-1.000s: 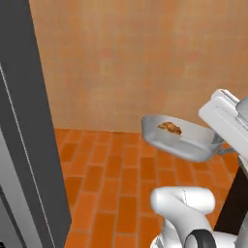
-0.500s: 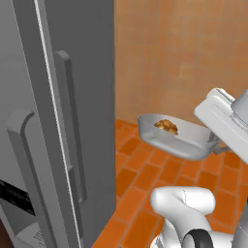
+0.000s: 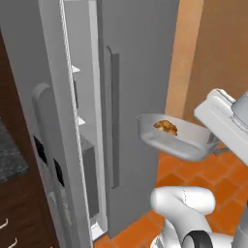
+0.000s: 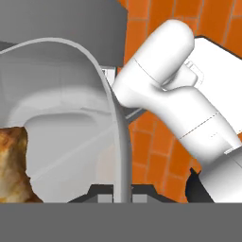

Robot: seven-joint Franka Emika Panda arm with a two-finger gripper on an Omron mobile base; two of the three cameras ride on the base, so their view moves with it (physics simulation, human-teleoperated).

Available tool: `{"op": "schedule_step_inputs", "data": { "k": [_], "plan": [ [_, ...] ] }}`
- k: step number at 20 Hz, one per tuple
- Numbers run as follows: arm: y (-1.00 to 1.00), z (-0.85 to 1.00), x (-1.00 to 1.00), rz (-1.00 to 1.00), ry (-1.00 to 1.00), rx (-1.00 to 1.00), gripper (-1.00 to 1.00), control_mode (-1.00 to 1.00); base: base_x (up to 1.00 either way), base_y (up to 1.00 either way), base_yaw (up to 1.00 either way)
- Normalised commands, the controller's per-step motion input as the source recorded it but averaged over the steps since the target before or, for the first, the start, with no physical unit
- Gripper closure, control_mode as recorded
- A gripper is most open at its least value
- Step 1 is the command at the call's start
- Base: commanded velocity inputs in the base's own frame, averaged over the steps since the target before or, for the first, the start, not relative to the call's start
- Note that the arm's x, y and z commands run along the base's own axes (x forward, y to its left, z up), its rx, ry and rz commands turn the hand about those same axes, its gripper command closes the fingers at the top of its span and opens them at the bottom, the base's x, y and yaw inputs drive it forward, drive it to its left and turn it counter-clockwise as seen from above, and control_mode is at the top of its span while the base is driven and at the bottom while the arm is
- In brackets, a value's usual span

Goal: Take the meat container that has the chicken drumstick and place it on the second highest rack of the freezer. Then take the vegetable container that has the garlic and potato and place it on the highest rack of the freezer.

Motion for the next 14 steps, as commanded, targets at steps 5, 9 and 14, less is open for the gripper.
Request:
{"op": "schedule_step_inputs", "data": {
  "k": [5,9,14],
  "plan": [
    [0.0,0.0,0.0,0.0,0.0,0.0,1.0,1.0,0.37,-0.62,0.6],
    [0.0,0.0,0.0,0.0,0.0,0.0,1.0,1.0,0.63,-0.24,0.5],
    [0.0,0.0,0.0,0.0,0.0,0.0,1.0,1.0,0.76,-0.01,0.45]
  ]
}}
